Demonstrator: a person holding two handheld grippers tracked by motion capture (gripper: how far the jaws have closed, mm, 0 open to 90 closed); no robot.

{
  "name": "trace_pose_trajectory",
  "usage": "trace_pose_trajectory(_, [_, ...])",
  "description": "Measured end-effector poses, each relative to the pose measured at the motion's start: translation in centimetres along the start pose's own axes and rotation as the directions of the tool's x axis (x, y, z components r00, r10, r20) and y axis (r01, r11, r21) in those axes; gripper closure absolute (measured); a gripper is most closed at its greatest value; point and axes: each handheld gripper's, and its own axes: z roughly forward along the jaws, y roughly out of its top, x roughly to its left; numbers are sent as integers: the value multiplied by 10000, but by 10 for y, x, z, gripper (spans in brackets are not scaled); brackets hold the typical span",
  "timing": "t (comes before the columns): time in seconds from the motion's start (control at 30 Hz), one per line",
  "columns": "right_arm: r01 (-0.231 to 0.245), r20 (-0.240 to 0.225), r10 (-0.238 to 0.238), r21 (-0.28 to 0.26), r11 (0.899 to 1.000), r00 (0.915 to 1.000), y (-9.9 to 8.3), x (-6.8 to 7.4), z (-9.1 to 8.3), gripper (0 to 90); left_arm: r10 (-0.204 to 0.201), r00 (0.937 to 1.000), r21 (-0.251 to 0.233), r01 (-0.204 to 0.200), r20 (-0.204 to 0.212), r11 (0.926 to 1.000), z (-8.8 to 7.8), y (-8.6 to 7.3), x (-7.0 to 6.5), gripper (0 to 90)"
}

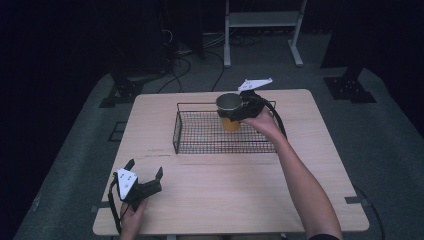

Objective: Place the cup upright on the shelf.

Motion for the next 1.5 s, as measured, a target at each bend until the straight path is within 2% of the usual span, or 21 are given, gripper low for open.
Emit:
trace_pose_trajectory(0.53, [-254, -687, 277, 343, 9991, 9973, -26, -15, 25, 97, -33, 10000, 1, 33, 18, 10000, 0, 0, 1, 0])
trace_pose_trajectory(0.77, [-357, -641, 400, 657, 9972, 9971, -37, -20, 32, 97, -40, 10000, -6, 40, 30, 10000, 0, 0, 1, 0])
trace_pose_trajectory(0.93, [-144, -564, 200, 978, 9951, 9982, -44, -22, 37, 97, -42, 10000, 0, 42, 28, 10000, 0, 0, 1, 0])
trace_pose_trajectory(1.07, [-242, -515, 296, 1022, 9945, 9982, -47, -25, 39, 96, -47, 10000, -4, 47, 29, 10000, 0, 0, 1, 0])
trace_pose_trajectory(1.2, [-113, -400, 165, 1277, 9917, 9991, -50, -25, 43, 96, -44, 10000, 0, 44, 29, 10000, 0, 0, 1, 0])
trace_pose_trajectory(1.5, [126, -292, -90, 1269, 9918, 9995, -53, -24, 46, 94, -75, 10000, 4, 75, 26, 10000, 0, 0, 1, 0])
